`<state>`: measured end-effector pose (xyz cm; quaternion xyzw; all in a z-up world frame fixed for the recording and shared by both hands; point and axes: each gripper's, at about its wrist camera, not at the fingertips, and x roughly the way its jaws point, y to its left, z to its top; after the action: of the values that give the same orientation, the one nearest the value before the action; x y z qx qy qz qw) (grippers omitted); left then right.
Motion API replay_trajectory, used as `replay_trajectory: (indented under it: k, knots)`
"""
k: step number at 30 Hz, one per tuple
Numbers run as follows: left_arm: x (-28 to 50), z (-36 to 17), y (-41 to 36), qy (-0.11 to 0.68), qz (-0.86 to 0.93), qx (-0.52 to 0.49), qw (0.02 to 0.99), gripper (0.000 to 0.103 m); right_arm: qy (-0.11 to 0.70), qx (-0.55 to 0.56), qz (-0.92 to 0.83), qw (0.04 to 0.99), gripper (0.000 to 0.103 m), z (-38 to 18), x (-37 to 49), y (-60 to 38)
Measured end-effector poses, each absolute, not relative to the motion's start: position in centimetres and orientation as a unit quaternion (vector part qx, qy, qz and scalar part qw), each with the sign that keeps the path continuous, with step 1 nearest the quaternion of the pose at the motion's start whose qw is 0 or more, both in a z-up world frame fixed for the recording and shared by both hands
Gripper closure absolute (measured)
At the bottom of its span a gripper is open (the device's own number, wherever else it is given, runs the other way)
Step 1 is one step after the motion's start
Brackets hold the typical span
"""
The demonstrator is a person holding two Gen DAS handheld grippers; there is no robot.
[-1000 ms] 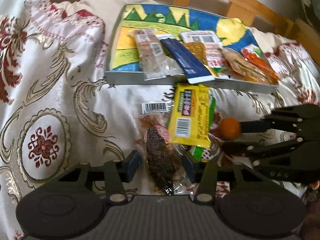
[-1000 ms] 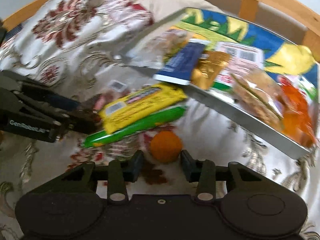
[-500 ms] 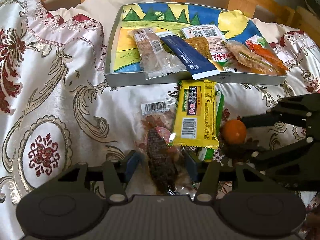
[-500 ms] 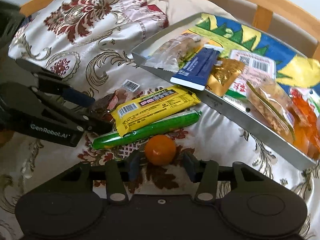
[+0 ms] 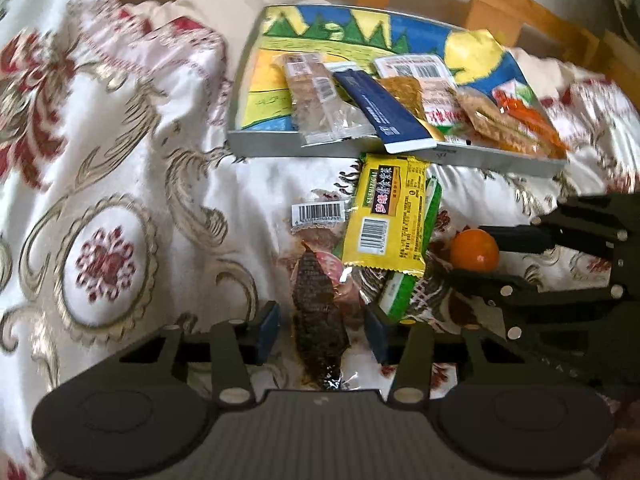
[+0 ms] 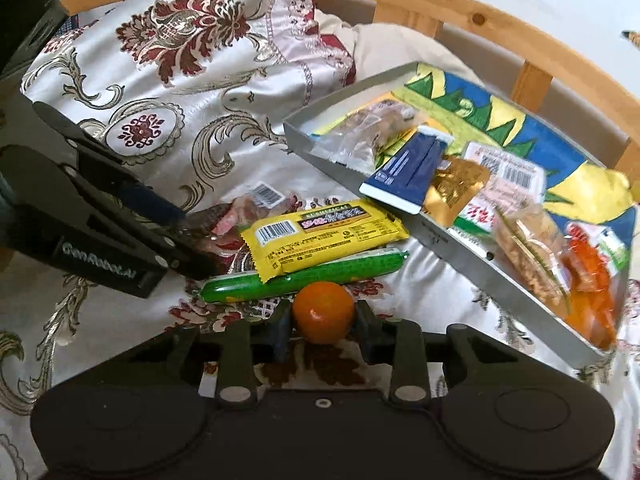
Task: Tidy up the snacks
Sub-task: 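Close the right tool on the mandarin orange while the left tool grips the jerky packet, then carry the jerky packet with the left tool while the right tool carries the mandarin to the tray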
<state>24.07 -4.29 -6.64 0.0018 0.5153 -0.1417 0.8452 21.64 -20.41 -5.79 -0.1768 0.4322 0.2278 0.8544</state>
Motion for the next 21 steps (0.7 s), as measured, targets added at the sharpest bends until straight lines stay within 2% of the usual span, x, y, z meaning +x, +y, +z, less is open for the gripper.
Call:
replay_trajectory:
  k: [7,21]
  knots:
    - [22.9,-5.2,-2.0,0.515,-0.111,-0.095,0.845,0.053,0.39,-0.151,0.208,0.884,0.068,-2.9,20.7,-21.4]
    - [21.8,1.0,-2.8,0.357,-0.057,-0.089,0.928,0.053,0.273,-0.088,0.185,0.94,0.068,3.0,20.3,-22.8]
